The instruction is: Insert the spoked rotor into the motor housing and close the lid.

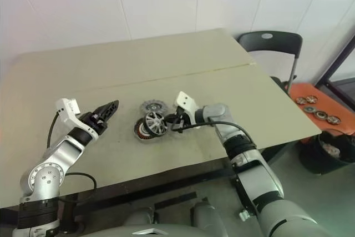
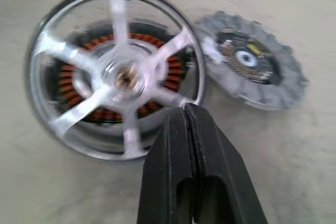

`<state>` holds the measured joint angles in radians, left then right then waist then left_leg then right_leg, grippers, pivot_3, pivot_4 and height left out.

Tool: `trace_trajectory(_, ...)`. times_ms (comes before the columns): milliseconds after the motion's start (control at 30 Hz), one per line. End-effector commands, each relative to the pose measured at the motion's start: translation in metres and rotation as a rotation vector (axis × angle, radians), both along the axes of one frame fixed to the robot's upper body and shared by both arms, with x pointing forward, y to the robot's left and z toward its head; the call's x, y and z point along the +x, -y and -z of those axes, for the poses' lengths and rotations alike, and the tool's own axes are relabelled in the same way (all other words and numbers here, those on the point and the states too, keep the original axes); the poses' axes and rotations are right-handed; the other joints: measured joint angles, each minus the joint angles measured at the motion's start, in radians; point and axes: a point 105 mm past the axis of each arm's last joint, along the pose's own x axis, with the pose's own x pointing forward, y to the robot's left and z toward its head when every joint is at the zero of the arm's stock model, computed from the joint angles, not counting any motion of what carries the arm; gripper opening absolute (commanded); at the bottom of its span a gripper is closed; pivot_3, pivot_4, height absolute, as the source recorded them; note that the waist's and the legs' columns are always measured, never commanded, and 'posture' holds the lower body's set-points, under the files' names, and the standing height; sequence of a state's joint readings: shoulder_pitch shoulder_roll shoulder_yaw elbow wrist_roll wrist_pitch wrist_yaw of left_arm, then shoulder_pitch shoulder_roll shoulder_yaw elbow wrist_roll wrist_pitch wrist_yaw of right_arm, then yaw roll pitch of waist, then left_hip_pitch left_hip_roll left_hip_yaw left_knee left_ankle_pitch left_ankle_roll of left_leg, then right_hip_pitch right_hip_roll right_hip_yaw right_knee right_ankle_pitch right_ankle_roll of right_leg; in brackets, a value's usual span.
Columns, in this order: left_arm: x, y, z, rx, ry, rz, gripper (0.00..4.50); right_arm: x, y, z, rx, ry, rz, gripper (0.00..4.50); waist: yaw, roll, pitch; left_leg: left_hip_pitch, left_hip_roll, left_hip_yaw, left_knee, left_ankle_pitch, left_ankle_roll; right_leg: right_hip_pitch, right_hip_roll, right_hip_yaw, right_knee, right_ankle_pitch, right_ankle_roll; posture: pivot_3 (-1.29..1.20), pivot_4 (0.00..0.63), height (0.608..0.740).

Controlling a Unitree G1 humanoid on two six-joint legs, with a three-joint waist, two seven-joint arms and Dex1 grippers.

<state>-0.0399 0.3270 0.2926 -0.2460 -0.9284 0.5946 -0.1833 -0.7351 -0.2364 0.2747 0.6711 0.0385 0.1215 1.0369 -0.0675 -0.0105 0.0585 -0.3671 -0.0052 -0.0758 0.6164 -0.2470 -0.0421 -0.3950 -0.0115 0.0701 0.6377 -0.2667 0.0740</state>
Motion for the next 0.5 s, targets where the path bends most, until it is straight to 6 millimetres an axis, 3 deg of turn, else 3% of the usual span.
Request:
trace_trajectory(33, -0.002, 0.006, -0.008, 0.012, 0.053, 0.01, 3.04, 0.01, -0.003, -0.02, 0.026, 0.071, 0.004, 0.0, 0.0, 0.0, 0.0, 0.0, 0.0, 0.0, 0.0, 0.0, 0.0, 0.0, 0.0, 0.0, 0.0, 0.0, 0.0, 0.0, 0.0, 0.74)
trace_trajectory(500, -0.001, 0.008, 0.002, 0.03, 0.027, 0.009, 3.04, -0.003, -0.007, -0.028, 0.135, -0.023, -0.057, 0.0, 0.0, 0.0, 0.0, 0.0, 0.0, -0.001, 0.0, 0.0, 0.0, 0.0, 0.0, -0.001, 0.001, 0.0, 0.001, 0.0, 0.0, 0.74)
